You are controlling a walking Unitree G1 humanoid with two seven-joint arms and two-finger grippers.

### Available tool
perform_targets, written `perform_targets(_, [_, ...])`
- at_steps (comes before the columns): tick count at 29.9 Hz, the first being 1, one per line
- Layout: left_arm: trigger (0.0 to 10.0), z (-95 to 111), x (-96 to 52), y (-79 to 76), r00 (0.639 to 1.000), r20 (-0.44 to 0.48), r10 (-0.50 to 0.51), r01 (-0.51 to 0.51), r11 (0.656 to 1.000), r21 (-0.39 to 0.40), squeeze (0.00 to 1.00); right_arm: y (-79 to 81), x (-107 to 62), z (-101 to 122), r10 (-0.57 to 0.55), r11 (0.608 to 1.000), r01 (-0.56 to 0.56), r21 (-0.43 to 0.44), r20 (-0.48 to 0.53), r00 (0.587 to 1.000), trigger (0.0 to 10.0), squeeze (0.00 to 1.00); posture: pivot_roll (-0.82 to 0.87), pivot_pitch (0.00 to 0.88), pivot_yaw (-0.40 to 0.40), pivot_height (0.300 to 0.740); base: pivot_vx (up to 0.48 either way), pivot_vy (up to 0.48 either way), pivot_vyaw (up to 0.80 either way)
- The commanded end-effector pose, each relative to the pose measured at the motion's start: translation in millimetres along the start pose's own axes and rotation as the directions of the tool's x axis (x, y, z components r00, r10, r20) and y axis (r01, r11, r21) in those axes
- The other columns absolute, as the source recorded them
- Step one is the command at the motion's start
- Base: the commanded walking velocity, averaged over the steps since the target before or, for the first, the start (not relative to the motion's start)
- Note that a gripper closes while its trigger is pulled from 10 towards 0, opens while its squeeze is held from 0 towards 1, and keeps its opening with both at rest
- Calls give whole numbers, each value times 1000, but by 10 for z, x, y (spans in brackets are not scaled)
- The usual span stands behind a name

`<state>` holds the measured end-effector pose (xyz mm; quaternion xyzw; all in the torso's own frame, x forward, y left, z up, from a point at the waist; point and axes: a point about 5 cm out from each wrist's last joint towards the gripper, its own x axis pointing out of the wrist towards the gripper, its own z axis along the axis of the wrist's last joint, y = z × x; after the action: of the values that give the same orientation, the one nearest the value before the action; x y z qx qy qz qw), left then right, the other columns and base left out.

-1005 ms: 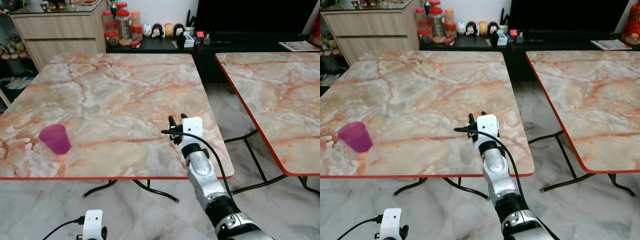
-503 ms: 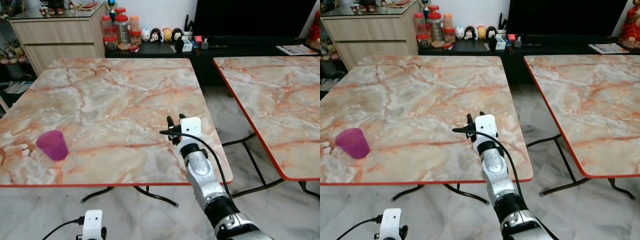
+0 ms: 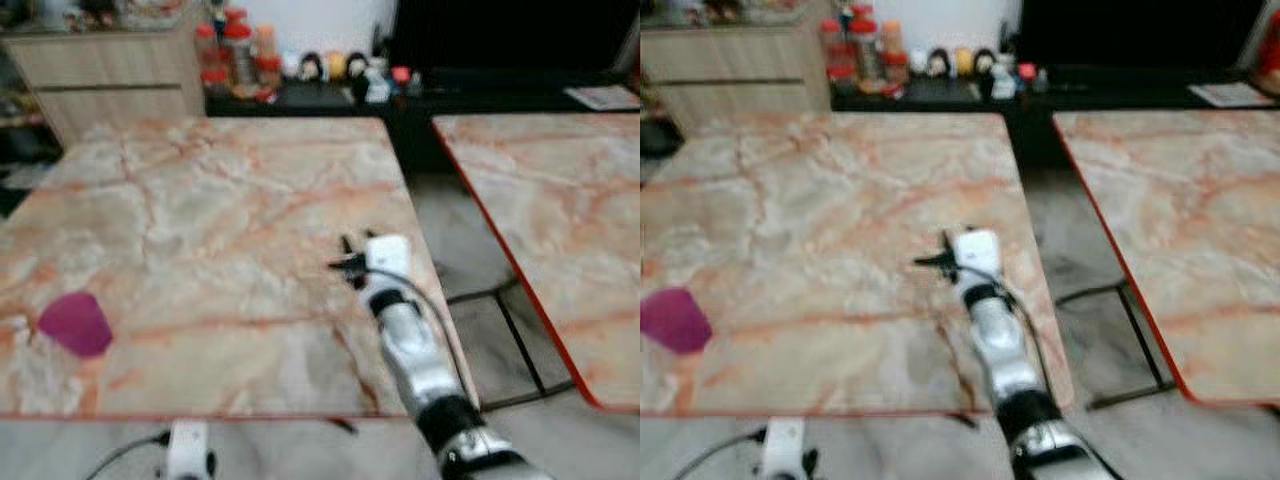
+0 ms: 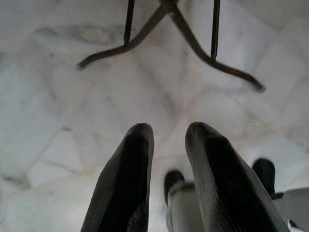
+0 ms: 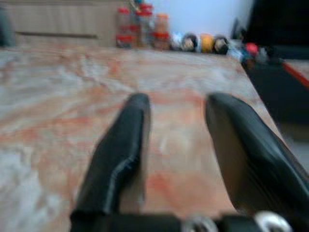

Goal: Setting the table

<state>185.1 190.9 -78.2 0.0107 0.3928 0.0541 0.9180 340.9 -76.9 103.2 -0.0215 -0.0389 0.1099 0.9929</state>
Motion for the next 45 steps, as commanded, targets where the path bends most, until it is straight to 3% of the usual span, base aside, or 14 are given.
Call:
perform_targets(1, [10000,-28,-10,112,1000,-14,27,-26,999,24,0,130,25,53,29,999,-29,17,17,999,10000,0,19,0,-1,740,0,0,0])
perform_targets(12, [10000,-86,-31,121,999,-27,26,-25,999,23,0,133,-97,-32,-53,998,51,-38,-44,998,10000,0,18,3,4,740,0,0,0])
perform_targets(23, [10000,-126,-45,134,999,-39,13,-11,999,44,0,-219,-436,-213,-130,986,115,-120,-131,983,10000,0,-5,7,19,740,0,0,0])
perform_targets(31, [10000,-87,-28,106,999,-36,-8,11,998,60,0,-478,-759,-253,-72,979,34,-201,-186,980,10000,0,-36,0,19,740,0,0,0])
perform_targets(37, [10000,-76,-23,73,999,-33,-16,18,998,61,0,-404,-861,-265,41,984,-74,-163,-199,979,10000,0,-46,0,19,740,0,0,0])
perform_targets(38, [10000,-79,-23,67,999,-34,-19,21,998,61,0,-358,-849,-259,69,986,-96,-133,-193,979,10000,1000,-44,0,18,740,0,0,0])
perform_targets(40, [10000,-79,-23,63,999,-35,-20,22,998,61,0,-338,-828,-251,64,987,-91,-134,-193,979,10000,1000,-42,0,18,740,0,0,0])
perform_targets(45, [10000,-71,-20,56,999,-33,-20,21,998,55,0,-290,-716,-298,-4,1000,-2,-28,-220,975,10000,1000,-34,0,18,740,0,0,0])
